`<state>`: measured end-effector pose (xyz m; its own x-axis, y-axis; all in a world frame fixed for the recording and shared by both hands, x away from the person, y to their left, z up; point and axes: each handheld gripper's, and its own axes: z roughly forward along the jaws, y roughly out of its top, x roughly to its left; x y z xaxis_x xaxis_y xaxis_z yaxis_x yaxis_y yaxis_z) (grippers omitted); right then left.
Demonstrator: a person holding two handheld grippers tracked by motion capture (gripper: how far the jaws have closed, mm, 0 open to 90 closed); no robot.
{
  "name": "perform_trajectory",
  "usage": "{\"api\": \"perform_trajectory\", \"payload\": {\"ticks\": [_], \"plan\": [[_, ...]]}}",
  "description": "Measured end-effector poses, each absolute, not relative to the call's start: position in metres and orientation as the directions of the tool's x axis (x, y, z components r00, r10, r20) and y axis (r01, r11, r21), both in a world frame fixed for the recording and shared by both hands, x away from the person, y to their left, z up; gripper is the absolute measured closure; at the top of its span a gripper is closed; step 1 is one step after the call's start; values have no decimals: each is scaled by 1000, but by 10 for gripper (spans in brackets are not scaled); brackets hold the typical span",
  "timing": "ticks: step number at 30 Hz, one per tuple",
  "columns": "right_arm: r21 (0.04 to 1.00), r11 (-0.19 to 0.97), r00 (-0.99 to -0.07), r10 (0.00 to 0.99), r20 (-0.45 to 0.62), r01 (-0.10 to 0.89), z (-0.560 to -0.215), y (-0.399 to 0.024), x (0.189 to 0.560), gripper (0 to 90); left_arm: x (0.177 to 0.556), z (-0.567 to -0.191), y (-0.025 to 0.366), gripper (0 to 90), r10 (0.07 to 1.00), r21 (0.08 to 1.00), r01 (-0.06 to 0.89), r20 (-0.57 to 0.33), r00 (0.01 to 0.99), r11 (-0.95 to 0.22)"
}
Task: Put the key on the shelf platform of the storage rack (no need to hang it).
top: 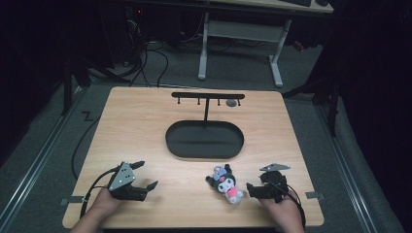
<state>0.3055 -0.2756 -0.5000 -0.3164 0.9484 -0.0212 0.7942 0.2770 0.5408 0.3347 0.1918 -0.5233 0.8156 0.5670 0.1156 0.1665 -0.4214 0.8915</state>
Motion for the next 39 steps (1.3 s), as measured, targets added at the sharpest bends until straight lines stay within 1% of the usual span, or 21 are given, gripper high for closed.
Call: {"api": "perform_trajectory", "payload": {"ticks": [7, 8, 11, 24, 32, 39], "plan": [[504, 281, -323, 947, -4, 817, -498, -276, 308, 150, 335, -523, 192, 154, 567, 891, 167, 116, 816, -422], [481, 293, -329, 944, -11, 826, -497, -276, 309, 150, 335, -523, 192, 154, 567, 891, 167, 115, 816, -422], [458, 310, -337, 941, -23, 833, -497, -275, 310, 150, 335, -523, 192, 154, 567, 891, 168, 114, 816, -421], [391, 356, -376, 926, -27, 849, -491, -268, 312, 150, 335, -523, 192, 154, 566, 891, 166, 116, 816, -422], [325, 394, -403, 914, -40, 860, -486, -264, 313, 150, 335, -523, 192, 154, 566, 892, 166, 116, 816, -422], [307, 414, -423, 905, -40, 857, -477, -261, 309, 150, 334, -523, 192, 154, 565, 892, 164, 116, 817, -421]]}}
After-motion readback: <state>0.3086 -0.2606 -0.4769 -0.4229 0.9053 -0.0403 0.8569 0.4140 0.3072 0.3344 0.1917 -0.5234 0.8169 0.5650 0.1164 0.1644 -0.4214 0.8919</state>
